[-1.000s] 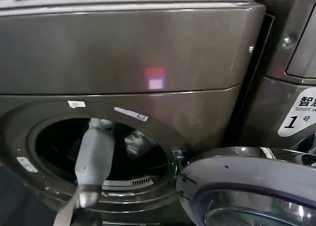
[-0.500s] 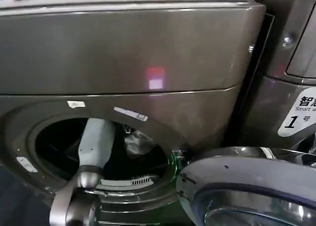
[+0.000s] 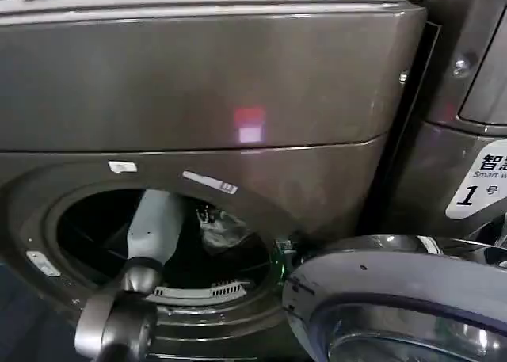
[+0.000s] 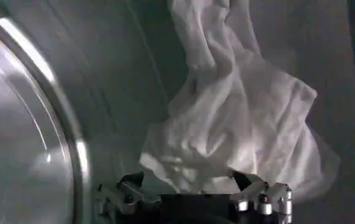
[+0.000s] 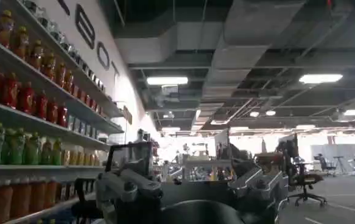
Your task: Grasp the clothes from the dryer.
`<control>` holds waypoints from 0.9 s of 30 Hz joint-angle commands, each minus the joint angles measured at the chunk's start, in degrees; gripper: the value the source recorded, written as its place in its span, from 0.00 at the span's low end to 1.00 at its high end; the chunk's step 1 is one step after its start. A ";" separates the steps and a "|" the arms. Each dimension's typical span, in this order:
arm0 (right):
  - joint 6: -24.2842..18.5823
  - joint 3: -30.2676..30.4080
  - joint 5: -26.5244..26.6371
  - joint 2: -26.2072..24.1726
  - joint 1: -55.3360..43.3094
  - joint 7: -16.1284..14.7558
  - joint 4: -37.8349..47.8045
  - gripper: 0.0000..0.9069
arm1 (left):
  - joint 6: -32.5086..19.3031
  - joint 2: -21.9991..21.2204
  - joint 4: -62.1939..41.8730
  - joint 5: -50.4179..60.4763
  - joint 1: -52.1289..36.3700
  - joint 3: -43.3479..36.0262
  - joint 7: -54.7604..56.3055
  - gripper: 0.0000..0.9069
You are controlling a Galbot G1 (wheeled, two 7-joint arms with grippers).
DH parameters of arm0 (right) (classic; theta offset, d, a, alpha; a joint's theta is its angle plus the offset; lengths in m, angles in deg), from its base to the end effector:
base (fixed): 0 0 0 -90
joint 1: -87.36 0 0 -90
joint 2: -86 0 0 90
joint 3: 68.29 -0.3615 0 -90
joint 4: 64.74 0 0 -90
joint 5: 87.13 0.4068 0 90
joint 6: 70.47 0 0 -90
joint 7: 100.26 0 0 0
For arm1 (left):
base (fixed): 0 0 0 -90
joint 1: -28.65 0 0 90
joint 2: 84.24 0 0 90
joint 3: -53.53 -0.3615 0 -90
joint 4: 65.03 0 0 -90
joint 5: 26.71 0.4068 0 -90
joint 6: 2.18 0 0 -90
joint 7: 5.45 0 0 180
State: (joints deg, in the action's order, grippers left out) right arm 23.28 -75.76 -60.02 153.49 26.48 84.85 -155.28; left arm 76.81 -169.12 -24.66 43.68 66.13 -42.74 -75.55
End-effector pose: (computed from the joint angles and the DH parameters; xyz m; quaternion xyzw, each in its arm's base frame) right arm -0.1319 -0.5095 -0.1280 0.7009 0.6917 -0.1217 0.1243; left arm 0.6921 0.0313 -0.2006 -0.4804 -0.6023 -0.5695 0.2865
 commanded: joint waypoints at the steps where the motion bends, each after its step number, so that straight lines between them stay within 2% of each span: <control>1: -0.07 0.38 -0.22 0.33 -0.19 0.03 -0.20 1.00 | -1.49 -0.15 -5.61 -6.10 0.69 -0.34 1.52 1.00; 6: -0.10 0.60 -0.38 0.49 -0.43 0.04 -0.27 1.00 | -0.60 0.12 -7.58 -7.48 0.82 -0.14 1.09 1.00; 8: -0.09 0.67 -0.39 0.49 -0.49 0.03 -0.27 1.00 | 1.82 0.27 -8.20 -7.36 1.19 -0.06 1.63 1.00; 9: -0.08 0.70 -0.39 0.48 -0.58 0.03 -0.26 1.00 | 2.21 0.39 -8.32 -7.27 1.37 -0.09 2.53 0.93; 10: -0.06 0.75 -0.43 0.48 -0.71 0.04 -0.23 1.00 | 2.77 0.50 -8.37 -7.40 1.66 -0.04 3.53 0.08; 11: -0.06 0.81 -0.47 0.48 -0.83 0.05 -0.25 1.00 | 2.53 0.57 -8.44 -7.18 1.73 0.03 3.21 0.00; 13: -0.03 0.94 -0.55 0.52 -0.98 0.03 -0.40 1.00 | 0.51 0.76 -8.11 -6.99 1.92 0.46 1.62 0.00; 16: -0.03 1.00 -0.54 0.58 -0.92 0.02 -0.53 1.00 | 0.66 0.95 -6.63 -6.97 2.29 0.28 1.80 0.00; 23: 0.36 1.02 -0.47 0.55 -0.87 0.20 -0.66 1.00 | 3.44 1.67 -1.04 -7.70 3.36 -0.46 2.15 0.00; 27: 0.65 1.60 -0.31 0.80 -0.90 0.25 -0.72 1.00 | 4.71 1.63 -0.70 -7.34 3.20 -0.63 9.01 0.00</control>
State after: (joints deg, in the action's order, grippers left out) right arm 23.70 -74.46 -60.46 154.06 25.65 85.10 -155.84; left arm 79.50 -167.40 -27.99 36.33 69.14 -43.35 -72.95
